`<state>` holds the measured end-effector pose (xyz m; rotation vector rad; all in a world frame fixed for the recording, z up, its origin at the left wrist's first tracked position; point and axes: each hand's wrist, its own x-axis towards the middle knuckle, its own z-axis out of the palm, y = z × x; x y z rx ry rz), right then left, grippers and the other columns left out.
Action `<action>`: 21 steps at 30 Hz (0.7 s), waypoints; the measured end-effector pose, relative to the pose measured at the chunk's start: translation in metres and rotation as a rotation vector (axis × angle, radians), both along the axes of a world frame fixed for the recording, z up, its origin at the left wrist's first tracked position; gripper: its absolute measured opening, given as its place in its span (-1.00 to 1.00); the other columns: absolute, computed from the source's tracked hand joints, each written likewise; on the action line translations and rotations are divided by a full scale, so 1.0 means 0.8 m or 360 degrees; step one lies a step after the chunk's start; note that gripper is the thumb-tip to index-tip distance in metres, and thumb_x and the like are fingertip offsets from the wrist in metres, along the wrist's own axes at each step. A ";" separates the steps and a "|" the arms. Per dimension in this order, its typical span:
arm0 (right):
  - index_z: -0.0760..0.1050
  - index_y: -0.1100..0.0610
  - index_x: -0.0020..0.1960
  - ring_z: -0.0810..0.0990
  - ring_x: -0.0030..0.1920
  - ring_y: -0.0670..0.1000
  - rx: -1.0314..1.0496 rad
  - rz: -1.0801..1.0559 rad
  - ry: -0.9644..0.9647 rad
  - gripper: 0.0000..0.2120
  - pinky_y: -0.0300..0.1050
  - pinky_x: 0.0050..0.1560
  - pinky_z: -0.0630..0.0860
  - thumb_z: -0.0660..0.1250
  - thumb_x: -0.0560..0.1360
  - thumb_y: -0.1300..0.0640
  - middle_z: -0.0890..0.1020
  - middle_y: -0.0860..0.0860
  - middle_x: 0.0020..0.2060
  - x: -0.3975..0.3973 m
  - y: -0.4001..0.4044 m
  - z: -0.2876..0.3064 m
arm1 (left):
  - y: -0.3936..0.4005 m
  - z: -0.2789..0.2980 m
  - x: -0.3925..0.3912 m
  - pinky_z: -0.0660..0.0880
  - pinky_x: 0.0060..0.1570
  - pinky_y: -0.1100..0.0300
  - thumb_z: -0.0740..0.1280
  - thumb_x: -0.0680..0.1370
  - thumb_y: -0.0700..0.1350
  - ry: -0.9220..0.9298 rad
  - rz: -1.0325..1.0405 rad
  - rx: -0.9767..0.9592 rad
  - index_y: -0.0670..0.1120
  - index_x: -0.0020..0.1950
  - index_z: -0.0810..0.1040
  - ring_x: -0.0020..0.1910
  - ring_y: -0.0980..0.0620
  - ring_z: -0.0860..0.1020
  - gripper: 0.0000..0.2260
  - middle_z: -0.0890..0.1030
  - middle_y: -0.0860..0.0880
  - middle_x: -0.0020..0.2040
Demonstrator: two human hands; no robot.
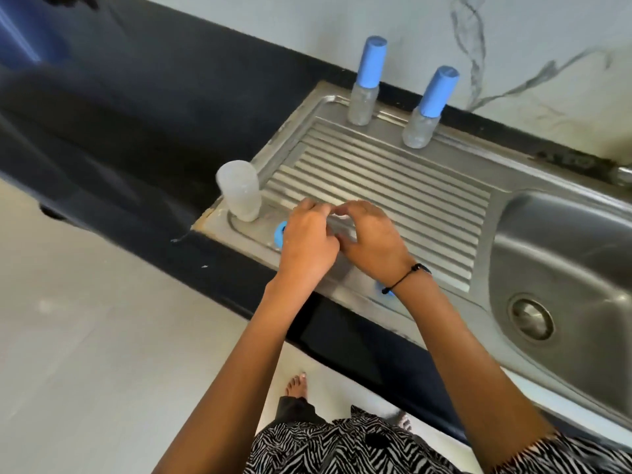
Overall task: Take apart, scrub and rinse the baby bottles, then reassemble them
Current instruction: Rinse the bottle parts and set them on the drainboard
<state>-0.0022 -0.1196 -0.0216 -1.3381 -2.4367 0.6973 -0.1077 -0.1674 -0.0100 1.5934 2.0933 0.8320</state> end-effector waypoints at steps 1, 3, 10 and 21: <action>0.47 0.18 0.25 0.45 0.25 0.10 0.0013 -0.0063 0.0030 -0.64 -0.18 0.24 0.31 0.34 0.47 0.18 0.54 0.11 0.17 0.020 -0.001 0.007 | 0.005 0.005 0.018 0.24 -0.01 0.36 0.17 0.54 -0.36 -0.0019 -0.0048 0.0020 -0.14 0.25 0.54 0.18 -0.03 0.42 -0.66 0.48 -0.10 0.15; 0.47 0.18 0.27 0.44 0.26 0.10 0.0031 -0.0178 0.0087 -0.64 -0.24 0.22 0.27 0.33 0.47 0.20 0.55 0.11 0.19 0.063 -0.004 0.019 | 0.015 0.013 0.055 0.24 -0.02 0.38 0.17 0.54 -0.36 -0.0030 -0.0143 0.0081 -0.15 0.22 0.56 0.17 -0.04 0.45 -0.67 0.50 -0.11 0.14; 0.50 0.18 0.24 0.50 0.20 0.08 -0.0057 -0.0518 0.0182 -0.70 -0.33 0.09 0.25 0.30 0.51 0.21 0.57 0.08 0.19 0.238 -0.014 0.025 | 0.039 0.009 0.216 0.22 -0.02 0.46 0.20 0.52 -0.38 -0.0052 -0.0525 0.0057 -0.17 0.19 0.58 0.14 -0.08 0.51 -0.68 0.57 -0.14 0.12; 0.51 0.11 0.20 0.50 0.21 0.16 -0.0551 -0.0817 -0.0043 -0.73 -0.13 0.10 0.39 0.22 0.53 0.16 0.59 0.13 0.15 0.467 0.010 -0.063 | 0.074 -0.063 0.435 0.31 0.16 0.34 0.18 0.53 -0.38 0.0101 -0.0944 -0.0432 -0.17 0.25 0.56 0.18 -0.07 0.52 -0.65 0.57 -0.16 0.18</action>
